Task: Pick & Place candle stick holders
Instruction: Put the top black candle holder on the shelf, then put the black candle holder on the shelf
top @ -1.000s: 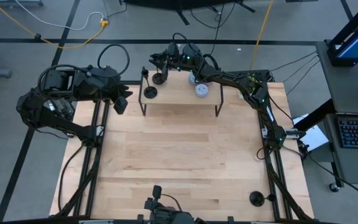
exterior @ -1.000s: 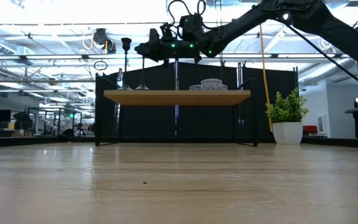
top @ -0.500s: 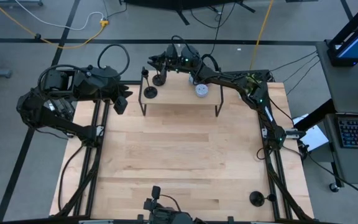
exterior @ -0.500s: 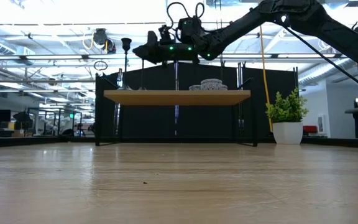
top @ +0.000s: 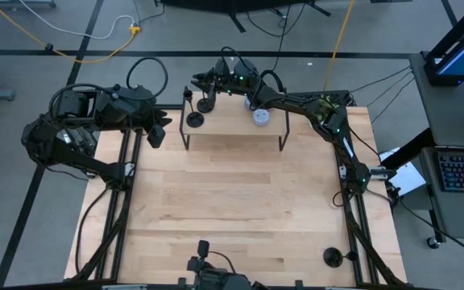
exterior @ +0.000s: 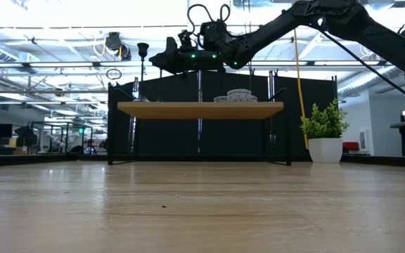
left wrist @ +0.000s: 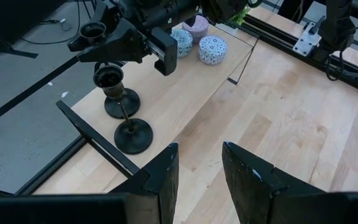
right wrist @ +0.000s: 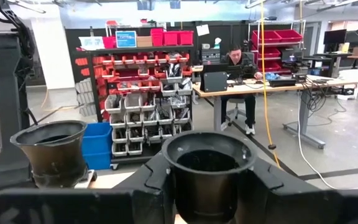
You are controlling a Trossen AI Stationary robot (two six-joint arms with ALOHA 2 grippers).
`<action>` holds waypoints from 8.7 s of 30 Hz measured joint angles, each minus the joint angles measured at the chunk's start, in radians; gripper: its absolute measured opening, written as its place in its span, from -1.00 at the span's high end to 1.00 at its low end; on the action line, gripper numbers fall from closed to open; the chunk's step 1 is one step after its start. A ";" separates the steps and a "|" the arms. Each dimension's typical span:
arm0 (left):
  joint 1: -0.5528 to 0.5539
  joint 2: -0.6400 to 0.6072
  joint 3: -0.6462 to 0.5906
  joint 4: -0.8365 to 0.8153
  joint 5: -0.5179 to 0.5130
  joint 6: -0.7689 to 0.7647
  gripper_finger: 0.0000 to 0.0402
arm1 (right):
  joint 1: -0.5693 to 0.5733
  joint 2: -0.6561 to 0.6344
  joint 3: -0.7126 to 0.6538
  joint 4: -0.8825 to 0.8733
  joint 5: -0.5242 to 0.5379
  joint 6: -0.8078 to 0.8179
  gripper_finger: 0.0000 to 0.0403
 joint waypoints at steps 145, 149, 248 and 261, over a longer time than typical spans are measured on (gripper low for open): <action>-0.002 0.068 -0.001 0.045 0.035 0.016 0.36 | 0.059 -0.084 -0.154 -0.483 0.184 -0.364 1.00; -0.002 0.068 -0.001 0.046 0.034 0.012 0.36 | 0.060 -0.084 -0.154 -0.464 0.183 -0.365 1.00; -0.291 0.001 -0.418 0.712 0.125 0.150 0.36 | 1.245 -1.162 -0.623 -2.054 -0.030 1.452 1.00; -0.341 0.002 -0.418 0.716 0.097 0.084 0.36 | 1.629 -1.181 -0.657 -1.838 0.107 1.807 0.99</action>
